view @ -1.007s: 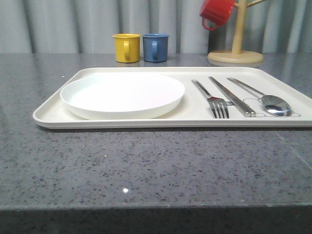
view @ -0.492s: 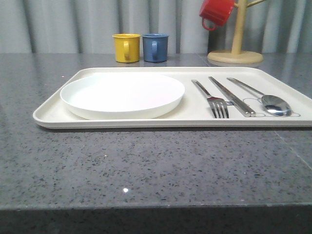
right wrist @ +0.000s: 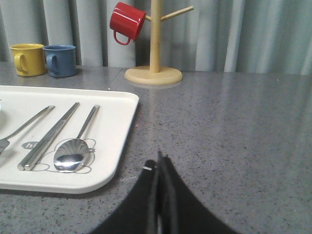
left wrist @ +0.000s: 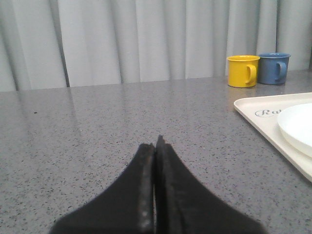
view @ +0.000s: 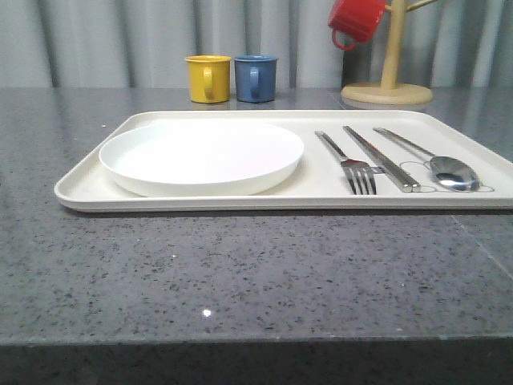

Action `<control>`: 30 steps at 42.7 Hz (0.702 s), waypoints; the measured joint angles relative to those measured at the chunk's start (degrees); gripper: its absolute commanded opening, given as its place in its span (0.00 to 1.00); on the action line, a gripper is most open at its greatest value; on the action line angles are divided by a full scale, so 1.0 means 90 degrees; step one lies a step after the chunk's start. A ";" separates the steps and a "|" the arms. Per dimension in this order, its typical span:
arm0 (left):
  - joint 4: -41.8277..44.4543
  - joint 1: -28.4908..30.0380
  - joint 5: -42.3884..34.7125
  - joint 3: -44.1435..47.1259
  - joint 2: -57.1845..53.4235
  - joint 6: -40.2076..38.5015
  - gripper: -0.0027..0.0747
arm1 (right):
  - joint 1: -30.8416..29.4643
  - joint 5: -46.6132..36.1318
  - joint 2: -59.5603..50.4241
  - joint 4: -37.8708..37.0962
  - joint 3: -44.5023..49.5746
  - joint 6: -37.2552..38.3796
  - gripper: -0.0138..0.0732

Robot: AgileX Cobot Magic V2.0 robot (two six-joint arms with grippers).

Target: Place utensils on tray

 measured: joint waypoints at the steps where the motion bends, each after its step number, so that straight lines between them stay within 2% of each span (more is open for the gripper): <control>1: 0.0000 0.0000 0.0000 0.0000 0.0000 0.0000 0.01 | -0.0004 -0.0016 0.0000 0.0003 0.0000 0.0000 0.03; 9: 0.0000 0.0000 0.0000 0.0000 0.0000 0.0000 0.01 | -0.0004 -0.0041 0.0000 0.0041 0.0000 0.0077 0.03; 20: 0.0000 0.0000 0.0000 0.0000 0.0000 0.0000 0.01 | -0.0004 -0.0080 0.0000 -0.0433 0.0000 0.0934 0.03; 30: 0.0000 0.0000 0.0000 0.0000 0.0000 0.0000 0.01 | -0.0004 -0.0090 0.0000 -0.0502 0.0000 0.1020 0.03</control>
